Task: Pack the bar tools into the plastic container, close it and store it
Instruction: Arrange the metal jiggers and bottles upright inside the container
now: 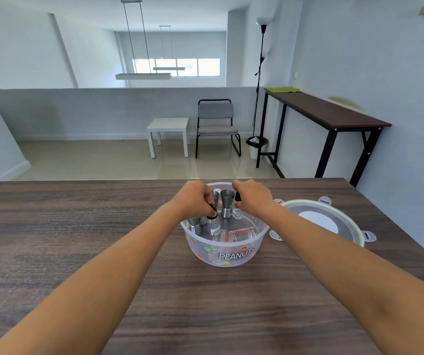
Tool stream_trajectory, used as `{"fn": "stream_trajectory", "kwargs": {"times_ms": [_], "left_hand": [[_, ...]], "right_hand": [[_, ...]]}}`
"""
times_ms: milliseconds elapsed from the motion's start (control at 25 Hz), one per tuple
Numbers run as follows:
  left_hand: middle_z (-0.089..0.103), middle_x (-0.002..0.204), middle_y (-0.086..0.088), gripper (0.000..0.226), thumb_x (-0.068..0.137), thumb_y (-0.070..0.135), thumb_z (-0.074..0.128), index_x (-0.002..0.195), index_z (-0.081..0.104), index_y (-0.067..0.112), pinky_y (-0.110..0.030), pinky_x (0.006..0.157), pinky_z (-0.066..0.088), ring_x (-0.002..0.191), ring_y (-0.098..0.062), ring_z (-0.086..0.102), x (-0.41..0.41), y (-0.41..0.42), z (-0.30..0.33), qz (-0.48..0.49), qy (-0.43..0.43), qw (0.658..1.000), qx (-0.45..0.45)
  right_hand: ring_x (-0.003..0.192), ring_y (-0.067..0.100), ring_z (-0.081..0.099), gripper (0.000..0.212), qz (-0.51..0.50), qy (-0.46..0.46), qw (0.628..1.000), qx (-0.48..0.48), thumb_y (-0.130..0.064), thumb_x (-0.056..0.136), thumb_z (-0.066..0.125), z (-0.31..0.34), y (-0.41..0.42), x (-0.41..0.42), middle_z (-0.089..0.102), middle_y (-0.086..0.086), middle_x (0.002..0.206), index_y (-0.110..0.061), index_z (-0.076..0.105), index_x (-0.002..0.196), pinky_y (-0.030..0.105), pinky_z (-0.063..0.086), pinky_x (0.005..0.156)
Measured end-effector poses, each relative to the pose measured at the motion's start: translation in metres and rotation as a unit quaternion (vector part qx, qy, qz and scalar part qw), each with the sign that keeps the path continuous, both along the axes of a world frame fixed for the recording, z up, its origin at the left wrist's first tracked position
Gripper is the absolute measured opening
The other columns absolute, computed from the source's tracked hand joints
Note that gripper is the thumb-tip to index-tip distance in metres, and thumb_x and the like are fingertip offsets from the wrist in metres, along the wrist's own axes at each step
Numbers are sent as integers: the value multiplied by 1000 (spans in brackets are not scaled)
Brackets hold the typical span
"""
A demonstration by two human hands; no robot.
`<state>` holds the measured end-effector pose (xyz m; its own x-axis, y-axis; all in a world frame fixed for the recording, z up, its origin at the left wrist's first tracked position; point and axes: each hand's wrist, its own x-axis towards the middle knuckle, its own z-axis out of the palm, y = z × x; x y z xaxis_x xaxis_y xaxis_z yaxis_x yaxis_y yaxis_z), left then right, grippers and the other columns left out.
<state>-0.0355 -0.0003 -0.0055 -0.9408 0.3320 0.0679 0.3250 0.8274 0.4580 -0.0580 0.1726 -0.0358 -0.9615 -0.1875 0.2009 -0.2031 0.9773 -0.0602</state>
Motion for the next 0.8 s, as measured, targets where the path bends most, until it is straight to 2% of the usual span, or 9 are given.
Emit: {"fn": "stream_trajectory", "kwargs": {"times_ms": [80, 240, 400, 480, 560, 640, 720, 800], "left_hand": [[63, 76, -3, 21, 67, 14, 80, 83, 70, 4, -29, 73, 52, 72, -16, 57, 0, 1, 0, -2, 2, 1000, 1], [60, 68, 2, 18, 68, 13, 78, 82, 69, 6, -26, 67, 50, 69, -16, 57, -3, 3, 3, -1, 5, 1000, 11], [64, 77, -3, 19, 70, 13, 77, 85, 69, 5, -29, 70, 52, 71, -17, 59, -7, 13, 4, -8, 4, 1000, 20], [66, 80, -5, 19, 69, 13, 77, 86, 70, 5, -31, 74, 54, 74, -19, 61, -8, 23, 4, -24, 4, 1000, 20], [69, 82, -7, 21, 68, 15, 77, 86, 71, 5, -32, 77, 55, 78, -22, 64, -8, 36, 5, -44, 11, 999, 5], [69, 80, -5, 23, 68, 18, 77, 87, 72, 7, -32, 77, 54, 79, -21, 65, -8, 52, 5, -66, 26, 997, -25], [70, 81, -4, 21, 68, 18, 76, 86, 72, 7, -33, 76, 54, 81, -22, 65, -9, 66, 3, -86, 38, 995, -45], [73, 88, -7, 18, 70, 15, 71, 87, 71, 7, -32, 75, 53, 85, -24, 66, -10, 78, 0, -106, 59, 990, -74]], "right_hand": [[88, 35, 61, 25, 1, 1, 1000, -5, -17, 82, 62, -1, 1, -1, 66, 15, 102, -9, 51, 103, 35, 42, 59], [99, 34, 60, 44, 0, -7, 999, -42, -28, 82, 66, 2, 4, 3, 65, 14, 111, -12, 50, 119, 38, 49, 72], [99, 31, 60, 27, -51, 37, 982, -179, -25, 89, 56, 16, 25, 14, 67, 14, 104, -8, 59, 109, 32, 44, 72], [99, 26, 60, 24, -103, -31, 961, -256, -21, 90, 53, 19, 38, 22, 66, 11, 108, -8, 62, 108, 29, 44, 76], [92, 25, 60, 26, -156, -167, 903, -363, -19, 91, 52, 19, 48, 30, 64, 9, 108, -9, 62, 112, 33, 51, 82], [81, 25, 61, 27, -194, -273, 816, -472, -19, 92, 53, 21, 51, 41, 62, 11, 97, -7, 59, 115, 38, 54, 87], [77, 25, 61, 32, -207, -311, 761, -531, -22, 92, 55, 21, 53, 48, 60, 13, 97, -4, 56, 119, 38, 57, 81], [76, 24, 62, 35, -208, -317, 734, -564, -22, 91, 58, 21, 54, 52, 59, 15, 98, -4, 56, 121, 34, 58, 70]]}}
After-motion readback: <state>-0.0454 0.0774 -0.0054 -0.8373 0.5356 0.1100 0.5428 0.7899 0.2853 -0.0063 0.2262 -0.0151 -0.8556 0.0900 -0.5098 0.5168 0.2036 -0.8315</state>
